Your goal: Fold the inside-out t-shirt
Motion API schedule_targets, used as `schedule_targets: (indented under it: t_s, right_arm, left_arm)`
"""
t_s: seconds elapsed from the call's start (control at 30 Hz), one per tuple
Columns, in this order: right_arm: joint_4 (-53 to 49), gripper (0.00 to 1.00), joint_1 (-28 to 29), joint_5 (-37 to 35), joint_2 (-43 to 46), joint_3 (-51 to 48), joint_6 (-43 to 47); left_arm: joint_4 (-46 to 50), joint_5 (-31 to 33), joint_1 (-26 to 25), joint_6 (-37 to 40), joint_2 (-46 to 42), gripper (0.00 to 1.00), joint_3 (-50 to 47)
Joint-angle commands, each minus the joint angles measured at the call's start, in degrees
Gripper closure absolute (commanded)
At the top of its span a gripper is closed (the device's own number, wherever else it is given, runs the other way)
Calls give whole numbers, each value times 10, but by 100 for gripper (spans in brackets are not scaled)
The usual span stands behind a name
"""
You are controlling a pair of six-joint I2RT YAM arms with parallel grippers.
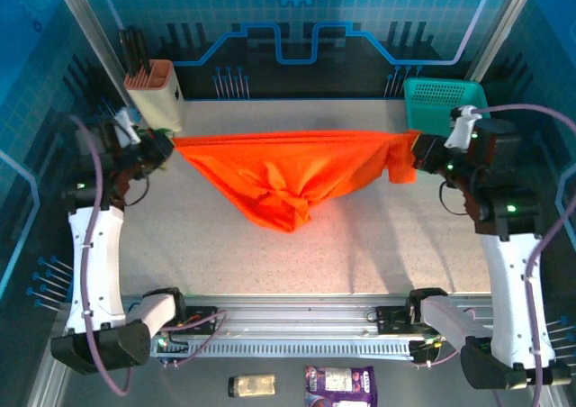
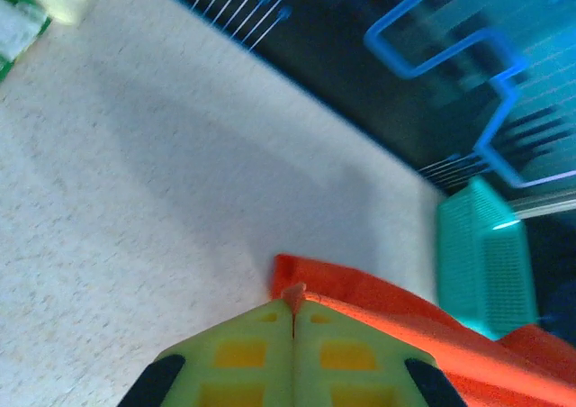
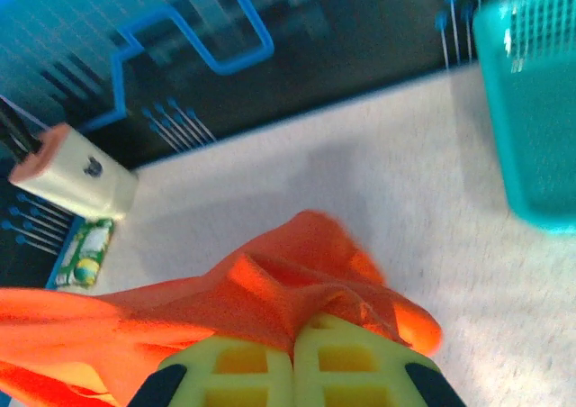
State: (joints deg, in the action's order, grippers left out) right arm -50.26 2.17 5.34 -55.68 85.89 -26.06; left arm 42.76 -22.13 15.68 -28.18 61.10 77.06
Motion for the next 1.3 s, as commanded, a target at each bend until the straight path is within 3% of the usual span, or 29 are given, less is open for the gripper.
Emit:
schedule_targets:
  t_s: [0.0, 0.17, 0.33, 0.4, 0.5, 0.67, 0.83, 0.93, 1.0, 1.27]
  right_arm:
    - [-54, 100, -28, -64, 12, 77, 45]
    - [-69, 100, -29, -76, 14, 147, 79]
    - [-62, 100, -29, 71, 13, 144, 99]
    - [-35, 100, -28, 158, 20, 110, 89]
    - [-1, 100, -28, 213, 27, 41, 60]
    - [0, 100, -29, 163, -8, -102, 3]
    - [21, 100, -29, 145, -59, -224, 8]
    - [29, 100, -29, 125, -67, -265, 13]
    - [30, 100, -29, 121, -67, -279, 16]
    - [29, 100, -29, 111, -62, -295, 23]
  left_arm:
    - [-2, -75, 94, -13, 0, 100, 40]
    - [-33, -98, 156, -56, 27, 100, 96]
    - [-105, -130, 152, -118, 65, 100, 131]
    - [-110, -127, 122, -112, 84, 100, 150]
    - [-81, -119, 43, -69, 128, 100, 177]
    - [-50, -96, -75, 3, 212, 100, 135]
    - [-42, -42, -145, 49, 298, 100, 67]
    - [-71, -26, -166, 41, 300, 82, 18]
    - [-78, -15, -179, 37, 290, 76, -5]
    - [-94, 25, -268, 22, 260, 68, -120]
